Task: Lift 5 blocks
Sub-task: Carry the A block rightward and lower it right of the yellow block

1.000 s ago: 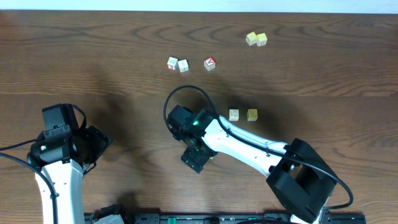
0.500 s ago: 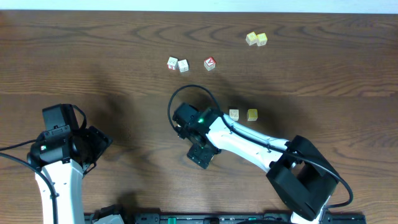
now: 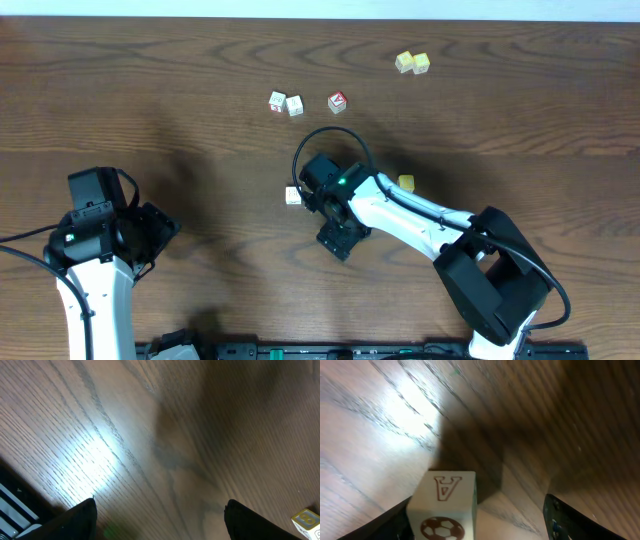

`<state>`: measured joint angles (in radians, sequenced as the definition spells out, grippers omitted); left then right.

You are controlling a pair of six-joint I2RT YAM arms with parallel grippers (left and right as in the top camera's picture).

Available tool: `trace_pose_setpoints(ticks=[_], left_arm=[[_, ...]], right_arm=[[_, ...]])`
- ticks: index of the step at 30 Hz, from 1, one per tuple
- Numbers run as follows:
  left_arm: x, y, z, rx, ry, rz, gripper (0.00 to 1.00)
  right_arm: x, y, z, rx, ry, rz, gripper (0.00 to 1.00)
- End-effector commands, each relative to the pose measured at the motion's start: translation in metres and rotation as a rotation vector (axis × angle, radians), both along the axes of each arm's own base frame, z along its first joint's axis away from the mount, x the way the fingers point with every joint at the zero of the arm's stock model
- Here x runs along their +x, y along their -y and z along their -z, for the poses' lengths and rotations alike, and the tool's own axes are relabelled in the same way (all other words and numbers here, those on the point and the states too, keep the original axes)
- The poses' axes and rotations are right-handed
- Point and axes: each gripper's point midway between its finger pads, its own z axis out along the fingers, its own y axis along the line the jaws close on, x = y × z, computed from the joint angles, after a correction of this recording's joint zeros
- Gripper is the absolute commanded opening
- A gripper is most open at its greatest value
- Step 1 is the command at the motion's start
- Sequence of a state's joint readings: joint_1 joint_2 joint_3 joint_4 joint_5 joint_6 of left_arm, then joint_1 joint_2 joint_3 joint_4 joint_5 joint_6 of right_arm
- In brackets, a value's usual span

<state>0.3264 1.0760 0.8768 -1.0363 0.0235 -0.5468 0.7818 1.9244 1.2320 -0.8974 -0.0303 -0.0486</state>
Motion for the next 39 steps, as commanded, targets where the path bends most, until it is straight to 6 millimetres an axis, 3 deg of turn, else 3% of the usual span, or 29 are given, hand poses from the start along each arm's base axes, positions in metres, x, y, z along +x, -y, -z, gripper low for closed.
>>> trace_pose_setpoints(ticks=[1,2,4,12,16,23,27,34,39], left_arm=[[0.002,-0.003,-0.004,0.006,0.008,-0.013,0.82],[0.002,-0.003,-0.004,0.006,0.008,-0.013,0.82],[0.002,-0.003,-0.004,0.006,0.008,-0.013,0.82],[0.002,-0.003,-0.004,0.006,0.009,-0.013,0.82],[0.003,0.001,-0.004,-0.016,0.016,-0.006,0.82],[0.003,0.001,-0.004,-0.017,0.016,-0.006,0.82],[0.003,0.001,-0.004,-0.017,0.016,-0.006,0.82],[0.003,0.001,-0.004,-0.017,0.016,-0.006,0.82],[0.003,0.001,-0.004,-0.018,0.015,-0.006,0.82]], right_arm=[[-0.005,-0.007,0.004,0.040,-0.042,-0.003,0.68],[-0.006,-0.009,0.004,0.053,-0.046,-0.003,0.55],[-0.007,-0.013,0.004,0.073,-0.056,0.002,0.44],[-0.007,-0.013,0.004,0.069,-0.058,0.046,0.43],[-0.004,-0.011,0.003,0.055,-0.044,0.100,0.33],[0.006,-0.007,-0.005,0.050,-0.043,0.155,0.28],[0.013,-0.002,-0.013,0.044,-0.048,0.187,0.20],[0.042,0.011,-0.042,0.053,-0.038,0.296,0.17],[0.076,0.036,-0.068,0.071,-0.014,0.421,0.19]])
